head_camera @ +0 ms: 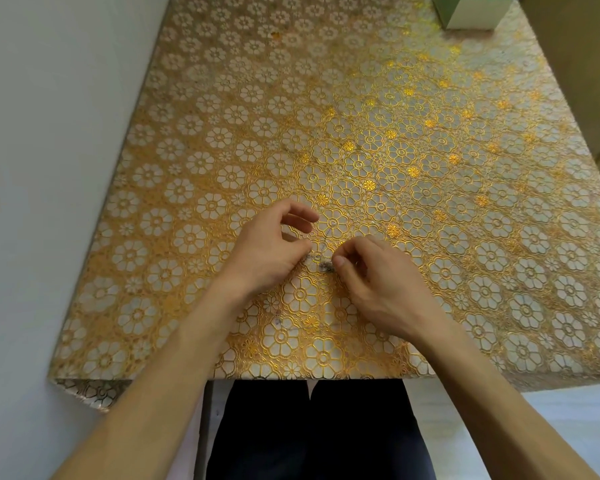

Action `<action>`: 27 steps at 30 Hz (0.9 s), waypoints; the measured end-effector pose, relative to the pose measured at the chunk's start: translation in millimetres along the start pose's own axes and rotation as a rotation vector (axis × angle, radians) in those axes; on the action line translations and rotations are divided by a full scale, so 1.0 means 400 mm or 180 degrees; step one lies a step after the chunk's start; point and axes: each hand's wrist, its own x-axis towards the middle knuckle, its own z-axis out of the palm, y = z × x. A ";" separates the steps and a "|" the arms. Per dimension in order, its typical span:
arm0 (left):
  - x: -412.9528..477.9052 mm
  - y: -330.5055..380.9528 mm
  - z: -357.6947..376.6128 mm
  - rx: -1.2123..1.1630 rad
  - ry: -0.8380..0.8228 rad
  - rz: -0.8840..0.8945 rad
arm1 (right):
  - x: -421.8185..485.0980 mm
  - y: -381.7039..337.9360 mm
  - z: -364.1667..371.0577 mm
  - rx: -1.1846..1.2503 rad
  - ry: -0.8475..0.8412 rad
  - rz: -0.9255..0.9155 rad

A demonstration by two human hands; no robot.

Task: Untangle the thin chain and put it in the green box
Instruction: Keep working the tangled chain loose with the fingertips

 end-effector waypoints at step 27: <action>-0.015 -0.016 0.000 0.0812 -0.0195 0.0737 | 0.016 -0.015 -0.017 0.1171 -0.0064 0.0204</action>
